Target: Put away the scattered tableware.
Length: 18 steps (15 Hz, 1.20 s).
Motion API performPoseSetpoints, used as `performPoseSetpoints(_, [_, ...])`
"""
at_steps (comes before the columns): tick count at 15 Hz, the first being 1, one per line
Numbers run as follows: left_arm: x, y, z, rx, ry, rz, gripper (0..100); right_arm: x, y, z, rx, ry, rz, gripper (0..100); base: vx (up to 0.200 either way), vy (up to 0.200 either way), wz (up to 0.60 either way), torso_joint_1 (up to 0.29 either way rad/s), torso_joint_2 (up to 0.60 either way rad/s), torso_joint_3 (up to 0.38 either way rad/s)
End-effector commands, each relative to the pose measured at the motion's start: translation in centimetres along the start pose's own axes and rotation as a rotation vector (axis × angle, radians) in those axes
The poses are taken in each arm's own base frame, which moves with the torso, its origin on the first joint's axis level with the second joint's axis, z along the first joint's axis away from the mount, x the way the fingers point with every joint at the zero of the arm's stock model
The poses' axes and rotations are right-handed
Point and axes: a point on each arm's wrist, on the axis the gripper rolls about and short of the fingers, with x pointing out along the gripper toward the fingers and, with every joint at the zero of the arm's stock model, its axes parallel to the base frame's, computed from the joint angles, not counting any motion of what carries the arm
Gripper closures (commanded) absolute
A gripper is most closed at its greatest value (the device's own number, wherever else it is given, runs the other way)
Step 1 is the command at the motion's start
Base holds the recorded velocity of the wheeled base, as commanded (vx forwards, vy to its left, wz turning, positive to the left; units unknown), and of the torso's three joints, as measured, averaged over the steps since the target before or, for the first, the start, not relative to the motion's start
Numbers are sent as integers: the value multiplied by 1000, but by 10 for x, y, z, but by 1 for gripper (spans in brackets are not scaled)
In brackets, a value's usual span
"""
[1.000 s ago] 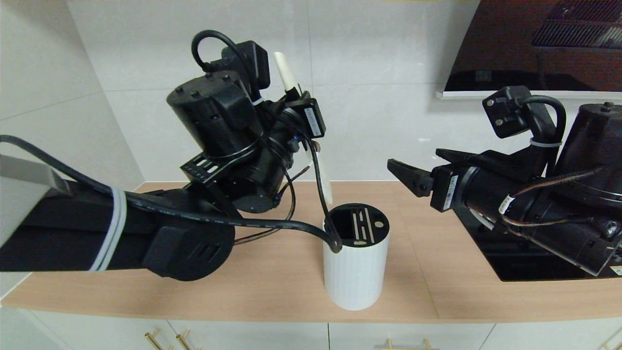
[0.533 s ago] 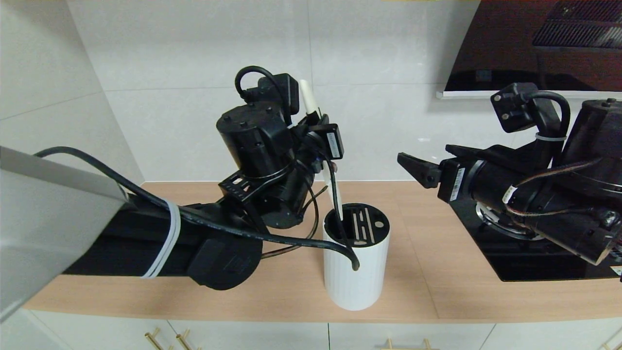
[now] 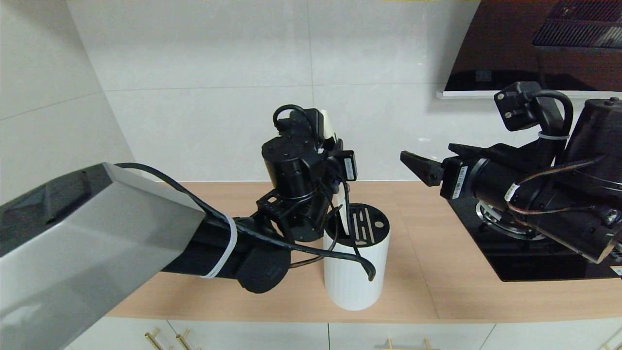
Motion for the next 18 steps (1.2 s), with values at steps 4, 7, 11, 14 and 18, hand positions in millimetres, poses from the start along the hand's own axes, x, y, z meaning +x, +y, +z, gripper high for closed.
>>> performPoseSetpoints(4, [3, -10, -22, 14, 31, -9, 100, 1, 0, -2, -1, 5, 1, 0, 0, 0, 0, 0, 0, 0])
performPoseSetpoints(7, [3, -13, -31, 22, 48, -9, 100, 0, 0, -2, -1, 5, 1, 0, 0, 0, 0, 0, 0, 0])
performPoseSetpoints(11, [3, -16, -56, 55, 95, 2, 100, 0, 0, -2, -1, 7, 0, 0, 0, 0, 0, 0, 0, 0])
performPoseSetpoints(14, [2, -16, -67, 70, 115, 19, 100, 1, 0, -3, -2, 11, 0, 0, 0, 0, 0, 0, 0, 0])
performPoseSetpoints(18, [1, -18, -80, 85, 140, 18, 100, 1, 0, -3, -2, 11, 0, 0, 0, 0, 0, 0, 0, 0])
